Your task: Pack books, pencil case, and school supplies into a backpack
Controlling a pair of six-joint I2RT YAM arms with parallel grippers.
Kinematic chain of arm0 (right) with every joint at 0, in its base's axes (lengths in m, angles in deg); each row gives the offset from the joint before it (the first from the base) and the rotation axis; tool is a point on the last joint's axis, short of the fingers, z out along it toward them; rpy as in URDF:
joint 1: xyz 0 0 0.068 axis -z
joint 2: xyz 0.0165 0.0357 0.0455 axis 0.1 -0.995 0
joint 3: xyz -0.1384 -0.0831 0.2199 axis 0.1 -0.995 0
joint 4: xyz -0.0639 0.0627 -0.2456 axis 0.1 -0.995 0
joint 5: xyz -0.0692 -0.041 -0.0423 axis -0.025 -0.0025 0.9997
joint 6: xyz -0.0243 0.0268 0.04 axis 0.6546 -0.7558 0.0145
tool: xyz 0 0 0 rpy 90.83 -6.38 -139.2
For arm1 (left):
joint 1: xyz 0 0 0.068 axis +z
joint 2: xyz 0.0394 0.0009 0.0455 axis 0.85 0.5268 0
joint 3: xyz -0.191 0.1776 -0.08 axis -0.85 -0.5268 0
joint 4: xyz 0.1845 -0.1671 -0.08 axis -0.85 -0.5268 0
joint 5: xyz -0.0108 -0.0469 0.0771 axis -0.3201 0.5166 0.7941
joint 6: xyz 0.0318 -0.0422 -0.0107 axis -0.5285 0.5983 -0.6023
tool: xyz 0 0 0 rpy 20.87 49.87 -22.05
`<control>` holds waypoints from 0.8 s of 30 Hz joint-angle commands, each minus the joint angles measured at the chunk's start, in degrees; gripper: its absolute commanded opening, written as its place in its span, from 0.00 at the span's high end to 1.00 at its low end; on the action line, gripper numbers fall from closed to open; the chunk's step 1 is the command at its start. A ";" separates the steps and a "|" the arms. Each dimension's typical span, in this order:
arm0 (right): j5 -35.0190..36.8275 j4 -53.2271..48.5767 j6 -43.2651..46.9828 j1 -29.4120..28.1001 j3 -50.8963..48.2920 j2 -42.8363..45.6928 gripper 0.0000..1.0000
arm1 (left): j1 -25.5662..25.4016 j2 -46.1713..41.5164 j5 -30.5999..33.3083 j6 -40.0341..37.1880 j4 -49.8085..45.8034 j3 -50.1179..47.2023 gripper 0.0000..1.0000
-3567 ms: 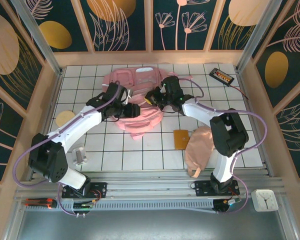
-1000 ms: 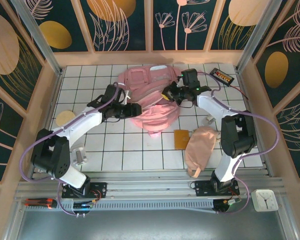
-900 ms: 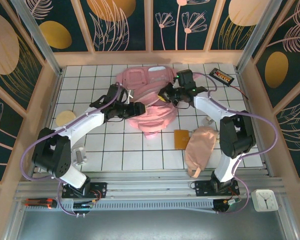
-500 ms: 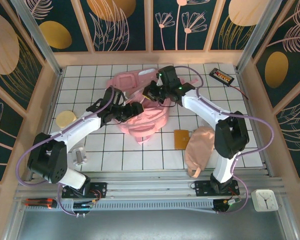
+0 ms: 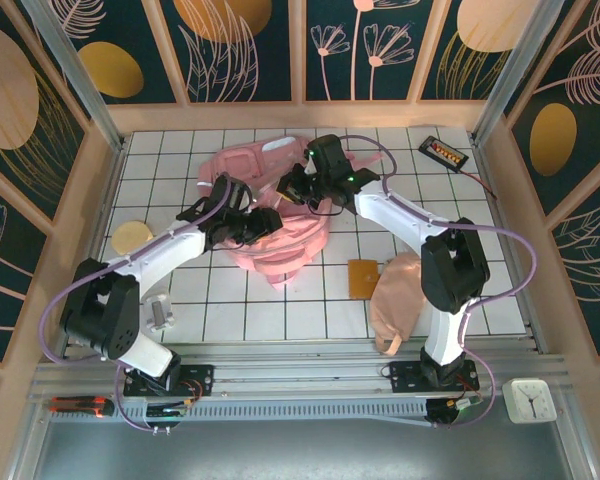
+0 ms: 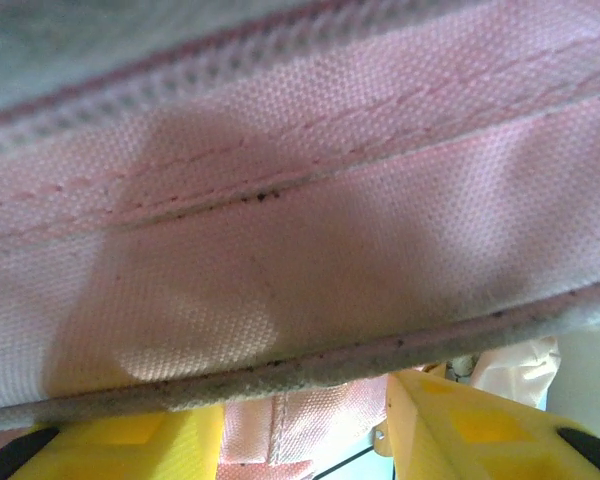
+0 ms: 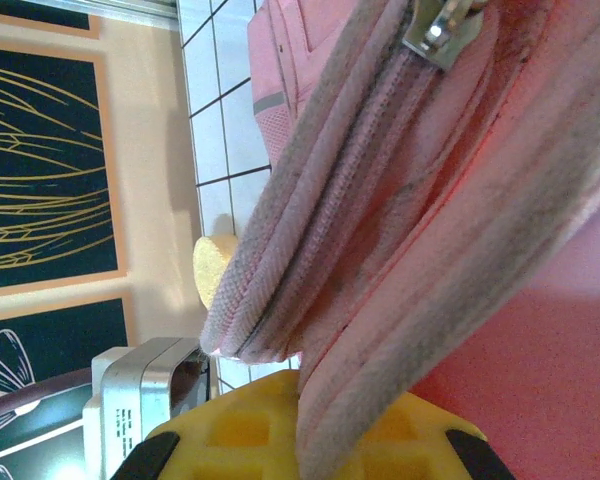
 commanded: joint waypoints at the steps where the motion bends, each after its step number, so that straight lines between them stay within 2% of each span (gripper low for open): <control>1: -4.44 5.59 -1.07 -2.81 2.78 -0.48 1.00 | -0.13 1.37 -0.33 0.00 3.24 3.28 0.55; 6: -4.89 6.48 -1.69 -2.93 2.52 -0.93 1.00 | -0.15 1.39 -2.57 2.27 6.69 2.74 0.42; 10: -5.45 6.96 -1.92 -2.73 2.61 -1.44 1.00 | -0.13 0.83 -3.72 3.45 8.73 1.76 0.39; 12: -5.80 7.46 -2.34 -2.65 2.69 -1.67 1.00 | -0.13 1.26 -2.43 3.22 6.81 2.09 0.39; 17: -6.43 8.24 -2.69 -2.72 3.13 -1.91 1.00 | -0.13 3.39 1.48 2.24 1.81 3.37 0.53; 20: -6.64 8.40 -2.63 -2.70 2.92 -1.87 1.00 | -0.13 4.11 2.18 1.64 1.13 3.63 0.68; 22: -6.49 8.57 -2.62 -2.67 2.37 -1.45 1.00 | -0.13 3.94 2.49 1.80 0.86 3.81 0.81; 24: -6.47 8.98 -2.75 -2.58 1.63 -1.04 1.00 | -0.13 3.63 2.74 1.70 0.45 4.11 0.83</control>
